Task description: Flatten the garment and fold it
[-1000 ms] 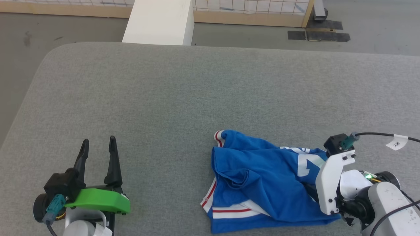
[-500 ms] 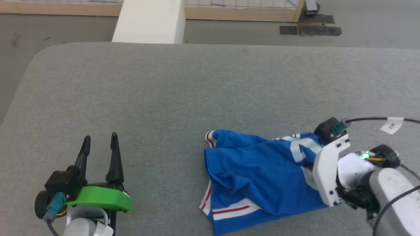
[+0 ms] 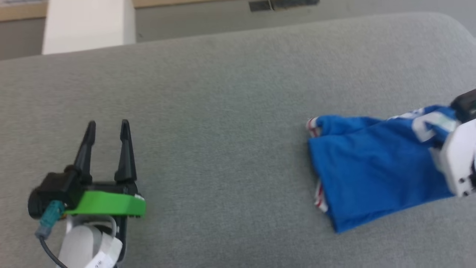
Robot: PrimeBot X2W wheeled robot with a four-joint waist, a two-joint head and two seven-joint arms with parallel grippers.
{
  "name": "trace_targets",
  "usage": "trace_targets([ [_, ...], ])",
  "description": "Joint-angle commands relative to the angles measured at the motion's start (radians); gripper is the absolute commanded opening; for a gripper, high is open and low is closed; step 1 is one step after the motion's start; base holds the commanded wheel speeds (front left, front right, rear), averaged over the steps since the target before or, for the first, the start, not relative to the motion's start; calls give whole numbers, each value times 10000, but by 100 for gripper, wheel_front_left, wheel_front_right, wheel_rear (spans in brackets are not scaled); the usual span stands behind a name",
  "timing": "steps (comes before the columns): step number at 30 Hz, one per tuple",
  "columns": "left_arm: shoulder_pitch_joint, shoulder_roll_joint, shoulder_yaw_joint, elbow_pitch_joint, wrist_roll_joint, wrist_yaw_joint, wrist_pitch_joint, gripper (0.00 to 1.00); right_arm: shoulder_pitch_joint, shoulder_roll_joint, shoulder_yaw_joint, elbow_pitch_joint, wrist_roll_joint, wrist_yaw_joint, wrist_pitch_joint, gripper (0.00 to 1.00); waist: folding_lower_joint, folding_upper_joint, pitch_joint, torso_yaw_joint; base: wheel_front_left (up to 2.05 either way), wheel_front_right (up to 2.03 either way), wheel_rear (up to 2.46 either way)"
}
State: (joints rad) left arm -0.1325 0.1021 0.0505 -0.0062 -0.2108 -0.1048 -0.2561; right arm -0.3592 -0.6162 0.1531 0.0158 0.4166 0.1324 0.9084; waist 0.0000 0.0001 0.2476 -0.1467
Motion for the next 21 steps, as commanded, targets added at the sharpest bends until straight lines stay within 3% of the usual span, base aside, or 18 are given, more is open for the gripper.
trace_targets([
  [1, -255, 178, -13, -147, 63, -57, 64, 100, -271, -35, -282, 128, -140, -17, -244, 0, 0, -1, 1361, -933, 0, 0, 0],
  [12, -723, 1225, 504, -2030, 337, 141, 1056, 100, -1723, 78, -3189, 1751, -1768, -17, -1216, 0, 0, -1, 3831, -766, 0, 0, 0],
  [21, -643, 1619, 808, -3069, 349, 261, 1546, 100, -3270, 695, -5336, 2905, -3379, -17, -1429, 0, 0, -1, 4562, -583, 0, 0, 0],
])
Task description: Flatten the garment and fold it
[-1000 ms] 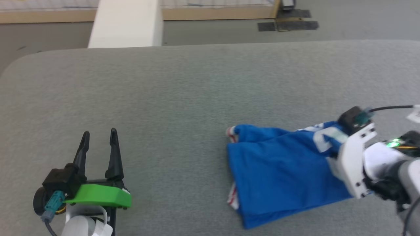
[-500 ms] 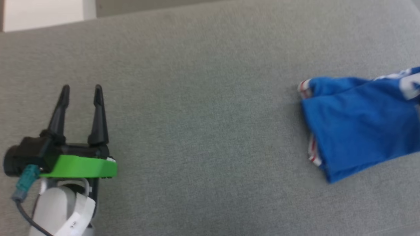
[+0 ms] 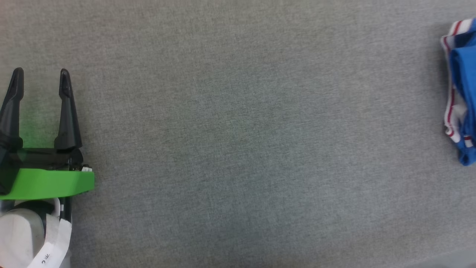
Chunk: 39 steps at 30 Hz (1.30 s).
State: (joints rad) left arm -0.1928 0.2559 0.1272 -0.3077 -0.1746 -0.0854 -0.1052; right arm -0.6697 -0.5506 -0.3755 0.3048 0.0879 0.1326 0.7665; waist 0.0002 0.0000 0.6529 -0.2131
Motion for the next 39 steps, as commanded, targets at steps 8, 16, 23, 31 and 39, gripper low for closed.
trace_targets([
  [8, 83, 74, -18, 119, -69, 110, 0, 100, -637, 131, -917, 86, -996, -19, -146, 100, -2, 0, 187, 130, 0, 0, 0],
  [16, 368, -244, -29, 1053, -250, 279, -580, 100, -1518, 577, -371, -845, 449, -19, -2049, 100, -2, 0, -1452, 267, 0, 0, 0],
  [23, 765, -652, 168, 1879, -541, 560, -1021, 100, -1689, 1305, 1274, -2162, 1654, -19, -4605, 100, -2, 0, -3346, 597, 0, 0, 0],
  [31, 1309, -1088, 520, 2317, -894, 923, -1266, 100, -135, 3333, 2640, -2727, 2285, -19, -6380, 100, -2, 0, -4974, 1166, 0, 0, 0],
  [39, 1596, -1361, 489, 2578, -1079, 1051, -1353, 100, 2405, 4806, 3506, -2924, 1873, -19, -7980, 100, -2, 0, -5818, 1954, 0, 0, 0],
])
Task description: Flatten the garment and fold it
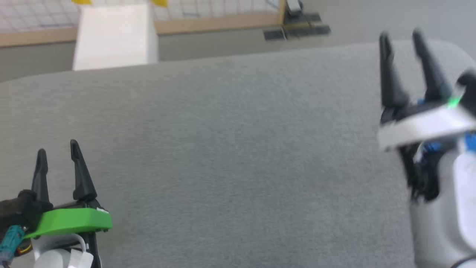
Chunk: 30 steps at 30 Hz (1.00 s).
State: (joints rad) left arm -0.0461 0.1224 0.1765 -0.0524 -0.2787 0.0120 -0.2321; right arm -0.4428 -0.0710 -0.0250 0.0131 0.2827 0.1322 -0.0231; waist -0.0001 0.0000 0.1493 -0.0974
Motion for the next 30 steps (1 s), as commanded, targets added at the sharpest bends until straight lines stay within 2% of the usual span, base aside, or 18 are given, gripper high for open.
trace_targets([
  [1, 149, -53, -30, 68, -64, 74, -90, 100, 466, 79, 53, 68, -145, -15, -287, 100, 1, 0, -838, 901, 0, 0, 0],
  [11, 234, -158, -694, 725, 55, -132, -32, 100, 2576, 204, 461, 1400, -456, -15, -1369, 100, 1, 0, -1193, 1432, 0, 0, 0],
  [18, 480, -196, -1232, 1437, 282, -263, 12, 100, 3462, 206, 310, 1884, -714, -15, -1539, 100, 1, 0, -1388, 1289, 0, 0, 0],
  [29, 616, -218, -1587, 2081, 370, -258, -28, 100, 3912, 207, 88, 1800, -794, -15, -1478, 100, 1, 0, -1454, 1065, 0, 0, 0],
  [30, 471, -219, -1580, 2060, 221, -211, 21, 0, 3781, 203, 107, 1845, -788, 0, -1487, 0, 1, 0, -1456, 1063, 0, 0, 0],
])
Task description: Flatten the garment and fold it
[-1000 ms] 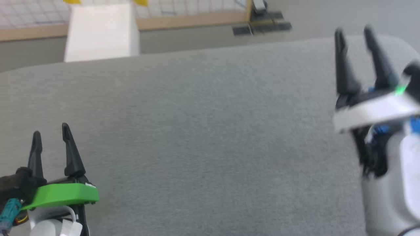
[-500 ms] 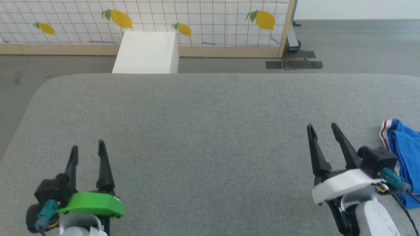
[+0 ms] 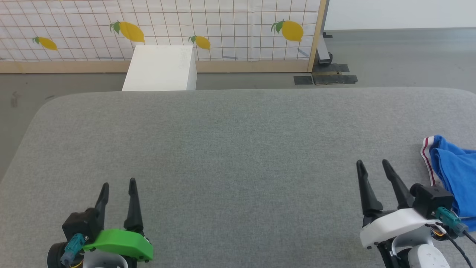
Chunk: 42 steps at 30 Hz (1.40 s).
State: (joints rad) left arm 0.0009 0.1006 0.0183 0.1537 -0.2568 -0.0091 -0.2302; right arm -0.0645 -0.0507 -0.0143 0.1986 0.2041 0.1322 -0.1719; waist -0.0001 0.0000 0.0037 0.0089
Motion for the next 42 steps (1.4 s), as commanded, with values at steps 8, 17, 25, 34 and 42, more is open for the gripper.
trace_targets([
  [8, -8, -16, 0, -52, 82, 3, 75, 0, 21, 0, 14, -58, -67, 0, 56, 0, 1, 0, -2, -4, 0, 0, 0],
  [17, -8, -52, -14, -162, 267, 10, 241, 0, 67, 0, 24, -201, -213, -2, 180, 0, 1, 0, -4, -10, 0, 0, 0],
  [25, -8, -84, -26, -259, 428, 15, 385, 0, 108, 1, 32, -326, -341, -3, 288, 0, 1, 0, -7, -16, 0, 0, 0],
  [34, -8, -120, -39, -368, 612, 22, 550, 0, 154, 1, 41, -468, -487, -4, 410, 0, 1, 0, -9, -22, 0, 0, 0],
  [42, -8, -152, -51, -465, 774, 27, 695, 0, 195, 1, 50, -594, -616, -5, 519, 0, 1, 0, -12, -28, 0, 0, 0],
])
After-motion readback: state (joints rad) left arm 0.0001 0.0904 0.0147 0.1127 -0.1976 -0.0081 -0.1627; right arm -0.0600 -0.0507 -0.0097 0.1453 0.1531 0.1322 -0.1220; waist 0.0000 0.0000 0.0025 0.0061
